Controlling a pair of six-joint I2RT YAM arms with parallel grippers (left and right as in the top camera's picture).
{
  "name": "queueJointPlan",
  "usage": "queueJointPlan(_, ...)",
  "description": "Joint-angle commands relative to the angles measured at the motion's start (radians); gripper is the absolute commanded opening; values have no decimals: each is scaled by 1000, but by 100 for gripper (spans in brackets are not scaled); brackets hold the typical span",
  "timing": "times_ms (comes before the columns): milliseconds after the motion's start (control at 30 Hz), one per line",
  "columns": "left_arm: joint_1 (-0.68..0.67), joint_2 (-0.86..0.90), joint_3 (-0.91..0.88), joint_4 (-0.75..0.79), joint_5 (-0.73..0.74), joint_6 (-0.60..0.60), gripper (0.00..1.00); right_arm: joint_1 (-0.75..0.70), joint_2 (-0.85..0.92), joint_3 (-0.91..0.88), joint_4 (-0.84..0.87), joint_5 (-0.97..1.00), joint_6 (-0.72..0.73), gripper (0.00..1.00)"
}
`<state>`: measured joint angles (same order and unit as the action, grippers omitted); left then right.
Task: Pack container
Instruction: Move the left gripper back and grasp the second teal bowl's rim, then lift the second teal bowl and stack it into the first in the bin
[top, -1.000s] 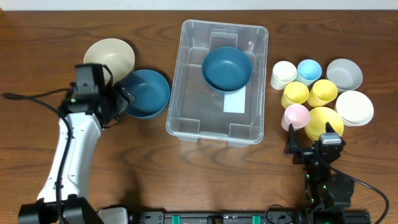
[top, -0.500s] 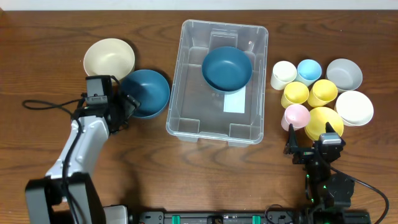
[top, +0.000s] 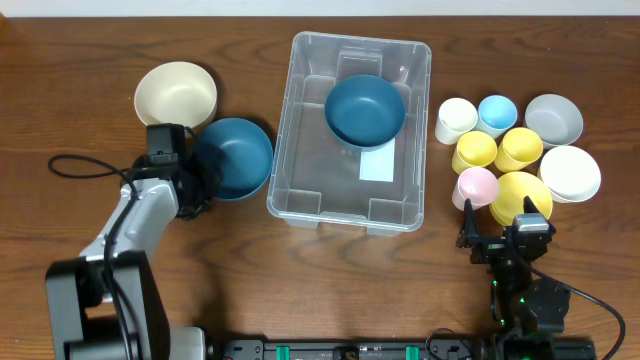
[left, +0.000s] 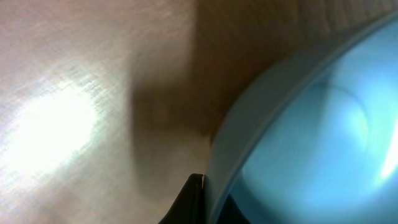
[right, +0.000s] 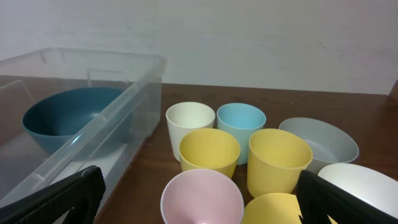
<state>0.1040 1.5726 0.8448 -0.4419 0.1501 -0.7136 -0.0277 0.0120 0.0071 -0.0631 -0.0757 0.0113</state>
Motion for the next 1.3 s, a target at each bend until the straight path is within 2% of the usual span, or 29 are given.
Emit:
queueJointPlan(0,4,-98,21,-34,-4,10,6,-6,-5,-2,-3,-7,10,99)
queueJointPlan(133,4,-235,21,-69,-9,35,6,-6,-5,-2,-3,-7,10,99)
queueJointPlan(267,4,-391,21,-72,-21,111,6,-6,-5,-2,-3,-7,10,99)
queueJointPlan(367,4,-509,21,-66,-53,111,6,-6,-5,-2,-3,-7,10,99)
queueJointPlan(500,-11,-618,21,4,-40,138,6,-6,-5,-2,-3,-7,10,99)
queueJointPlan(633,-63,-639,27,118,58,194,6,-6,-5,-2,-3,-7,10,99)
queueJointPlan(800,-169,-551,121,167,78,210,6,-6,-5,-2,-3,-7,10,99)
queueJointPlan(900,-252,-440,245,173,78,258,6,-6,-5,-2,-3,-7,10,99)
queueJointPlan(1133,-389,-132,585,73,46,360,6,-6,-5,-2,-3,-7,10,99)
queueJointPlan(1267,-425,22,684,53,36,370,6,-6,-5,-2,-3,-7,10,99)
